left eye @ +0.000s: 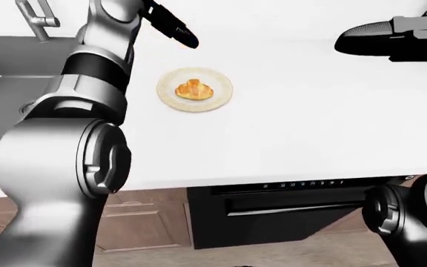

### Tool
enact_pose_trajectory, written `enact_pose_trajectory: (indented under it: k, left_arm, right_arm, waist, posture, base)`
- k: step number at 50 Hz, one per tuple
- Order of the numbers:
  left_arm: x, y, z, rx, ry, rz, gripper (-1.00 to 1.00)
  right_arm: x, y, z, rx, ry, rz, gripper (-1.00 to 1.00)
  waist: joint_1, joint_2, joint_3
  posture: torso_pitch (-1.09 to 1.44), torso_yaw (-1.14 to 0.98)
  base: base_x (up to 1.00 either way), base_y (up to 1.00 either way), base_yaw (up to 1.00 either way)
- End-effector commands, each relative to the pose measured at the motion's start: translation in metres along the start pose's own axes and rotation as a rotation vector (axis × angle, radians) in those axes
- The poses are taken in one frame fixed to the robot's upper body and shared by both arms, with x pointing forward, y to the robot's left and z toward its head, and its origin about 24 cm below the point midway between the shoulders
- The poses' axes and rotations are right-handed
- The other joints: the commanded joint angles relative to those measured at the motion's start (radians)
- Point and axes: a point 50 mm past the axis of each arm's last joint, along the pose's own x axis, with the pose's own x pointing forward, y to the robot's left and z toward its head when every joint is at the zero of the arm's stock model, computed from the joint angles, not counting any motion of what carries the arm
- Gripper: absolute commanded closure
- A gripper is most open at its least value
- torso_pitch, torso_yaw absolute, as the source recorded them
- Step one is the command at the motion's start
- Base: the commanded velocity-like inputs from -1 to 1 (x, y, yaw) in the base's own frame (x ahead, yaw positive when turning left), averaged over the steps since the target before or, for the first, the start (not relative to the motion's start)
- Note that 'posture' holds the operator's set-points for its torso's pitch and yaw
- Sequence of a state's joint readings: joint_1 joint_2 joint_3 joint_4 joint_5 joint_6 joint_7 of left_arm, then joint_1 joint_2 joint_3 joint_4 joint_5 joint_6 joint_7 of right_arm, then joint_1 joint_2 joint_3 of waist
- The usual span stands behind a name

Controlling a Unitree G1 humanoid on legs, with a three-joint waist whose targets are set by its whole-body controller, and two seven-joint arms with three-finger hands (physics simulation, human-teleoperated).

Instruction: Place the pastries on the plates.

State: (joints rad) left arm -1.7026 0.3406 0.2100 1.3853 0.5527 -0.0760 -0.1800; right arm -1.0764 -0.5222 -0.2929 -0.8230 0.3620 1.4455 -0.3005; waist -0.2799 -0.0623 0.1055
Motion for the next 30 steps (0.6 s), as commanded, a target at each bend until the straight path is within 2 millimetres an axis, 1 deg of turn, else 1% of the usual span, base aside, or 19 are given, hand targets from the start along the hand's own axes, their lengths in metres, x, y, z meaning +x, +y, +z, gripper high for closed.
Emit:
enact_pose_trajectory:
  k: [1,6,7,8,11,13,16,24,27,30]
  left_arm:
    - [-0.002,0.022,0.026,-0.025,-0.105,0.066,-1.0]
    - [-0.006,0.042,0.028,-0.045,-0.118,0.107,-1.0]
    - [-0.007,0.043,0.028,-0.048,-0.119,0.109,-1.0]
    - [-0.009,0.05,0.028,-0.066,-0.124,0.127,-1.0]
    - [-0.012,0.059,0.024,-0.051,-0.12,0.142,-1.0]
    - [-0.014,0.067,0.026,-0.059,-0.124,0.165,-1.0]
    - [-0.02,0.082,0.026,-0.053,-0.126,0.198,-1.0]
    - [-0.031,0.101,0.022,-0.068,-0.148,0.22,-1.0]
    - [-0.041,0.11,0.018,-0.061,-0.147,0.238,-1.0]
    - [-0.06,0.118,0.02,-0.052,-0.153,0.259,-1.0]
  right_arm:
    - [0.0,-0.005,0.008,0.015,-0.041,-0.034,-1.0]
    - [0.001,-0.004,0.012,-0.005,-0.037,-0.023,-1.0]
    - [0.001,-0.004,0.012,-0.005,-0.036,-0.022,-1.0]
    - [0.001,-0.003,0.011,-0.01,-0.032,-0.018,-1.0]
    - [0.002,-0.002,0.008,-0.015,-0.02,-0.015,-1.0]
    - [0.004,0.001,0.006,-0.016,-0.011,-0.01,-1.0]
    - [0.007,0.007,0.003,-0.018,-0.003,0.005,-1.0]
    - [0.006,0.016,-0.004,-0.019,0.011,0.032,-1.0]
    - [0.008,0.019,-0.005,-0.013,0.018,0.035,-1.0]
    - [0.011,0.022,-0.006,-0.018,0.019,0.041,-1.0]
  waist:
    - [0.0,0.001,-0.04]
    - [-0.001,0.005,-0.071]
    - [-0.001,0.006,-0.077]
    - [-0.002,0.006,-0.081]
    - [-0.002,0.007,-0.088]
    - [-0.003,0.008,-0.092]
    - [-0.005,0.011,-0.096]
    - [-0.005,0.019,-0.097]
    - [-0.006,0.022,-0.097]
    - [-0.011,0.028,-0.096]
  posture:
    - [0.06,-0.28]
    - [0.01,-0.28]
    - [0.0,-0.28]
    - [0.0,-0.28]
    - [0.0,-0.28]
    - [0.0,-0.28]
    - [0.0,-0.28]
    - [0.0,-0.28]
    - [0.0,-0.28]
    - [0.0,-0.28]
  base:
    - [0.0,0.0,0.0]
    - [0.0,0.0,0.0]
    - [0.0,0.0,0.0]
    - [0.0,0.0,0.0]
    - [0.0,0.0,0.0]
    - [0.0,0.0,0.0]
    - [0.0,0.0,0.0]
    - [0.0,0.0,0.0]
    - [0.0,0.0,0.0]
    - [0.0,0.0,0.0]
